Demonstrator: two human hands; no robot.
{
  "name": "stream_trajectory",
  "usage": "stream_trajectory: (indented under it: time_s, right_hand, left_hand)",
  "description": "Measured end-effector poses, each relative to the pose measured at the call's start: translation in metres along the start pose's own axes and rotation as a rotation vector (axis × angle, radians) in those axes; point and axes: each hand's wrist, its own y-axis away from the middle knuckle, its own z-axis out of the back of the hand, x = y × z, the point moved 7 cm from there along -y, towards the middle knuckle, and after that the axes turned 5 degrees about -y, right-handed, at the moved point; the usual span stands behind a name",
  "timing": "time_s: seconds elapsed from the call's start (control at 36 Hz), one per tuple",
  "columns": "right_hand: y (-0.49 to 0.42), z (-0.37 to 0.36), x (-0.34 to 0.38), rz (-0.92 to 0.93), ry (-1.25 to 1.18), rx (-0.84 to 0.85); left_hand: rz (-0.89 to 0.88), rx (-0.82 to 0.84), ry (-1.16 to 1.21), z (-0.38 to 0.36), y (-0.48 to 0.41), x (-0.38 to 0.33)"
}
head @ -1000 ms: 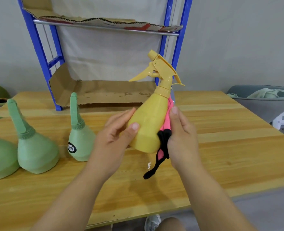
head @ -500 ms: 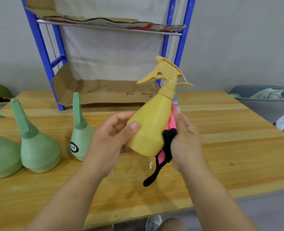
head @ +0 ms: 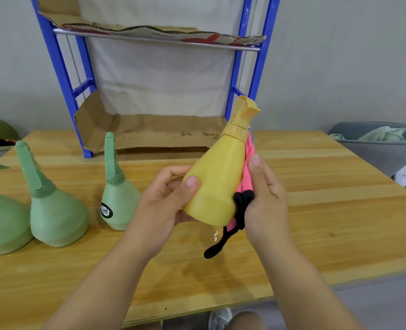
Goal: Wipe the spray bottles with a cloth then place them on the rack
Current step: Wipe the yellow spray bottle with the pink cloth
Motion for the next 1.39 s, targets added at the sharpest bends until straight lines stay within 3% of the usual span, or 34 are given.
stream_trajectory:
  time_s: [0.25,0.47,0.72,1.0,1.19,1.39]
  right_hand:
    - [0.004,0.001,-0.001,0.072,0.162,-0.031]
    - [0.001,0.005,0.005,-0.004,0.04,0.017]
    - [-0.001,0.008,0.005,0.025,0.161,-0.056]
    - [-0.002,0.002,0.003,0.094,0.348,-0.05]
    - [-0.007,0.004,0.005,0.006,0.209,0.047]
    - [-0.008,0.003,0.003,0.027,0.248,0.019]
  left_hand:
    - [-0.013,0.011,-0.279,-0.004,0.002,0.001]
    - [0.025,0.002,0.057,0.002,0.001,0.002]
    - [0.047,-0.045,0.004,-0.006,0.0,-0.001]
    - [-0.066,-0.069,-0.191,-0.004,0.002,-0.002]
    - [0.073,0.093,0.063,-0.002,0.001,0.013]
    - [0.076,-0.022,0.084,-0.002,-0.002,0.013]
